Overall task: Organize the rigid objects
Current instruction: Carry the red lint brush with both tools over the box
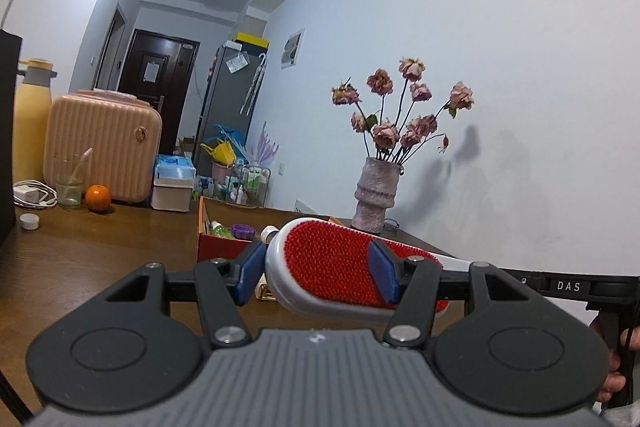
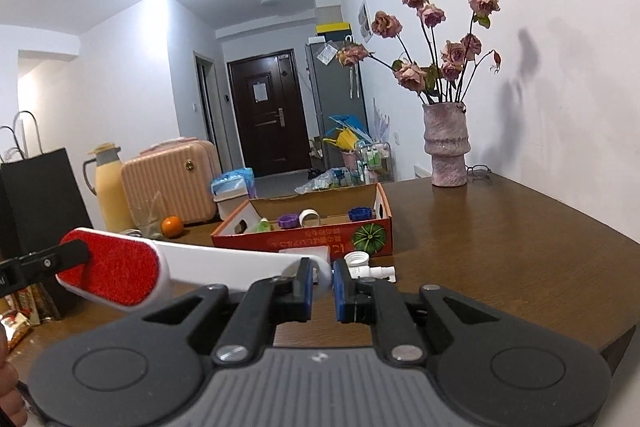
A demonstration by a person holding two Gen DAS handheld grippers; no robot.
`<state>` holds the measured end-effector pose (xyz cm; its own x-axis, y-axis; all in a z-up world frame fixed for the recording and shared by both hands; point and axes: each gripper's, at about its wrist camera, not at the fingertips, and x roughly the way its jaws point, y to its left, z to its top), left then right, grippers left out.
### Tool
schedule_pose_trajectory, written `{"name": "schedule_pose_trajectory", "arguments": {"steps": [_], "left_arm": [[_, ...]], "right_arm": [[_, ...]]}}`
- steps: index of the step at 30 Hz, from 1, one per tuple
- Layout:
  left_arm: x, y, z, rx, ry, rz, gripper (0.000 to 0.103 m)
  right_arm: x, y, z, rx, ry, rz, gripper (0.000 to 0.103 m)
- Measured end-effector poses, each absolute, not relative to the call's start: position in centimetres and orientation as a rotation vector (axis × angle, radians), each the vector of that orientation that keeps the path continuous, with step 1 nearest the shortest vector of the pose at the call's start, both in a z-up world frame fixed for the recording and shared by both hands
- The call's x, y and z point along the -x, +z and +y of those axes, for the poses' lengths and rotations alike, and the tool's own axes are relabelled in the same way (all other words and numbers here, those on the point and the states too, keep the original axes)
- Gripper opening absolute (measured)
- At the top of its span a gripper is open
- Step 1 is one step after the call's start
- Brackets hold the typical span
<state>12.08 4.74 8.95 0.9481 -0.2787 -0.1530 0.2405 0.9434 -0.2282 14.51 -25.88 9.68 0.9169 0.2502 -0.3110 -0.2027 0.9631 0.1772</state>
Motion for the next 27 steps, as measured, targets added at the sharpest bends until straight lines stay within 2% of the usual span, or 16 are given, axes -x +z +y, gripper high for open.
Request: {"name": "schedule_pose_trajectory", "arguments": {"steps": [18,27], "left_arm": [[-34.0,10.0,5.8,0.187,-0.243,0.307,0.057],[-46.0,7.2,6.7,0.236,-0.234,0.495,0.057]], "right_arm": [[-35.9,9.8,-24.6,-0.140,0.255,0.456,0.012],[-48.4,7.7,-24.4,-0.171,0.271,0.605,0.012]]}}
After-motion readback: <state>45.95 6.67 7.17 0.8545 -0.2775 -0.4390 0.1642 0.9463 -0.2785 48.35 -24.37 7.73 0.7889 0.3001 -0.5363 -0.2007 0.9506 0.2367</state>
